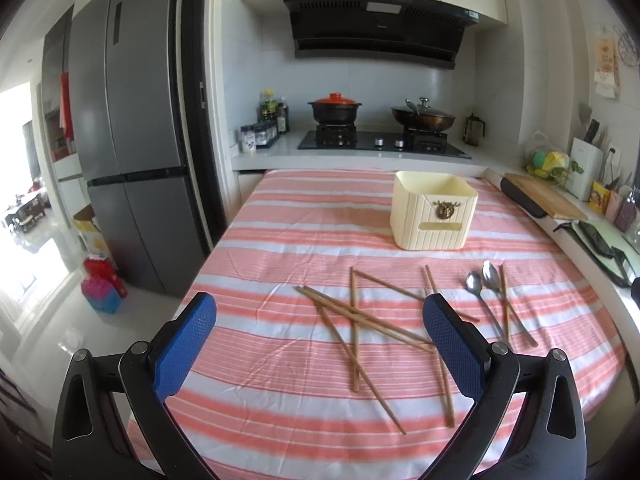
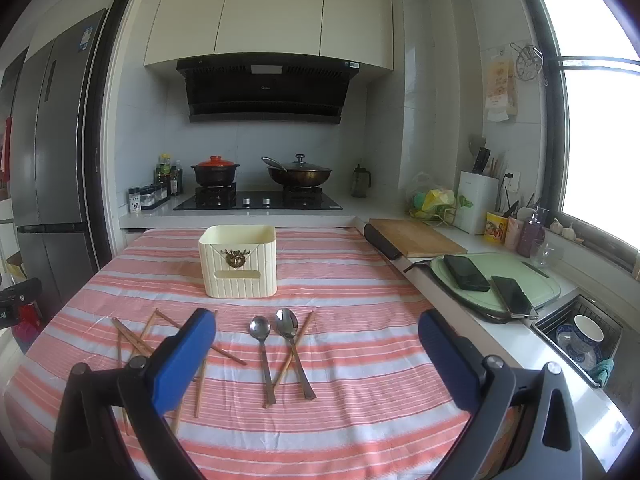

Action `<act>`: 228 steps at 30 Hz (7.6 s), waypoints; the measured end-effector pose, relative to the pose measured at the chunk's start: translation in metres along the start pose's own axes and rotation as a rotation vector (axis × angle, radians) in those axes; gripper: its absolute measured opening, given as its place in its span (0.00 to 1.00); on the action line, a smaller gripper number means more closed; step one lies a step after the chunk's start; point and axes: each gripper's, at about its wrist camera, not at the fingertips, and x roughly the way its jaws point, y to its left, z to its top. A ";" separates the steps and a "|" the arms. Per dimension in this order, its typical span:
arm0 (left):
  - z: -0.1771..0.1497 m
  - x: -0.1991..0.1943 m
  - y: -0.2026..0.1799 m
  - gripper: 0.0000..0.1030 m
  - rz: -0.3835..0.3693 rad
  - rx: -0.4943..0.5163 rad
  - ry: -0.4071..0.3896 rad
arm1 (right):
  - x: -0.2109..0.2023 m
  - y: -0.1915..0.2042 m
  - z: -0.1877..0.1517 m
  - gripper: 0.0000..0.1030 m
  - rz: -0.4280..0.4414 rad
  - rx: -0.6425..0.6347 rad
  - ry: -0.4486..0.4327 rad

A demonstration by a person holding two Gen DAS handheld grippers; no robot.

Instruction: Organize utensils

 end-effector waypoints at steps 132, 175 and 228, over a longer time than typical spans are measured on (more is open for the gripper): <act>-0.030 0.263 0.024 0.07 -0.137 0.041 0.571 | 0.309 -0.016 -0.070 0.08 0.225 -0.260 0.758; 0.126 0.115 0.024 0.02 -0.394 0.035 0.016 | 0.203 -0.006 0.099 0.06 0.366 -0.118 0.190; 0.012 0.133 0.011 0.97 -0.193 0.136 0.203 | 0.184 -0.028 0.025 0.53 0.257 0.023 0.319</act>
